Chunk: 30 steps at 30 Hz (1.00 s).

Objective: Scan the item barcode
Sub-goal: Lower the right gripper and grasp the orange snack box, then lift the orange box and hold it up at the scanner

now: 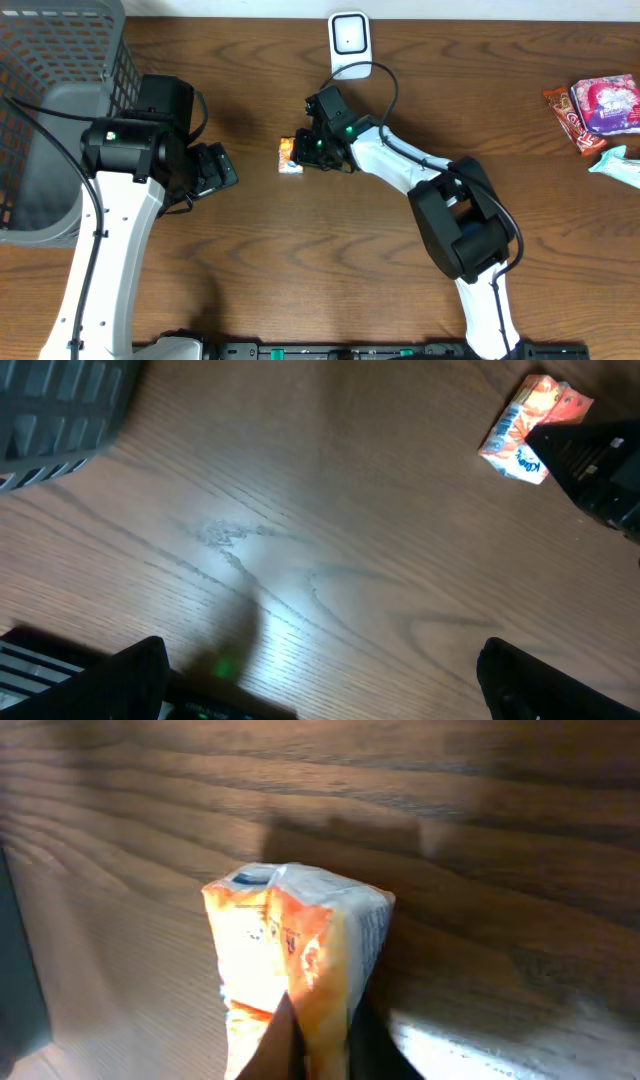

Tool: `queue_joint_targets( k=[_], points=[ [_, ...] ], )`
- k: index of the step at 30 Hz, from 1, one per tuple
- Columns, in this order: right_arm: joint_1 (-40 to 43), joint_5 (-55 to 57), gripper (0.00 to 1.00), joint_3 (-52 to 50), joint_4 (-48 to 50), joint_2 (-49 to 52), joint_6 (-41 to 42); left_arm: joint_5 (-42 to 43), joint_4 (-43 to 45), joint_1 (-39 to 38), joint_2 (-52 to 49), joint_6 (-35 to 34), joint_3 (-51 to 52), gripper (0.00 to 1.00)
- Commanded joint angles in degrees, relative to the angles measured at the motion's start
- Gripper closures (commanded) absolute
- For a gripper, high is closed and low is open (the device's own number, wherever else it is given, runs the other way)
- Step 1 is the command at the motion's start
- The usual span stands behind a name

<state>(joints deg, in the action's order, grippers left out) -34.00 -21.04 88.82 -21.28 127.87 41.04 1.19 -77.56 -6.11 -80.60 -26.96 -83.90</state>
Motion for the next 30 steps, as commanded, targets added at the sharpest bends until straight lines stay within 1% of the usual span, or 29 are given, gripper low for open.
queue_joint_targets(
  k=[1,3,7,8,10,12,13,15,17,23,30],
  points=[
    [0.13,-3.56,0.99,-0.76,-0.79,2.4,0.02,-0.33,-0.15,0.2,-0.26,0.15,-0.22,0.02],
    [0.96,-7.98,0.99,-0.76,-0.85,2.4,-0.33,-0.33,-0.15,0.2,-0.26,0.17,-0.22,0.02],
    [2.95,-22.97,0.99,-0.76,-0.7,2.4,-4.87,-0.31,-0.15,0.2,-0.26,0.17,-0.22,0.02],
    [3.5,-27.91,0.99,-0.76,-0.46,2.4,-6.6,-0.31,-0.15,0.2,-0.26,0.17,-0.22,0.02],
    [4.76,-40.13,0.99,-0.76,-0.33,2.43,-12.76,-0.33,-0.17,0.2,-0.26,0.17,-0.22,0.02],
    [5.44,-48.19,0.99,-0.76,-0.55,2.43,-17.38,-0.31,-0.15,0.2,-0.26,0.17,-0.22,0.02],
    [5.79,-54.38,0.99,-0.76,-0.96,2.43,-20.55,-0.33,-0.15,0.2,-0.26,0.15,-0.22,0.02],
    [5.97,-61.05,0.99,-0.76,-1.53,2.43,-23.61,-0.33,-0.15,0.2,-0.26,0.15,-0.22,0.02],
    [5.99,-63.36,0.99,-0.76,-1.51,2.43,-24.15,-0.33,-0.15,0.2,-0.26,0.17,-0.22,0.02],
    [5.99,-58.62,0.99,-0.76,-1.88,2.43,-23.34,-0.31,-0.15,0.2,-0.26,0.15,-0.22,0.02],
    [5.84,-58.34,0.99,-0.76,-2.36,2.43,-23.28,-0.33,-0.15,0.2,-0.26,0.15,-0.22,0.02]
  ],
)
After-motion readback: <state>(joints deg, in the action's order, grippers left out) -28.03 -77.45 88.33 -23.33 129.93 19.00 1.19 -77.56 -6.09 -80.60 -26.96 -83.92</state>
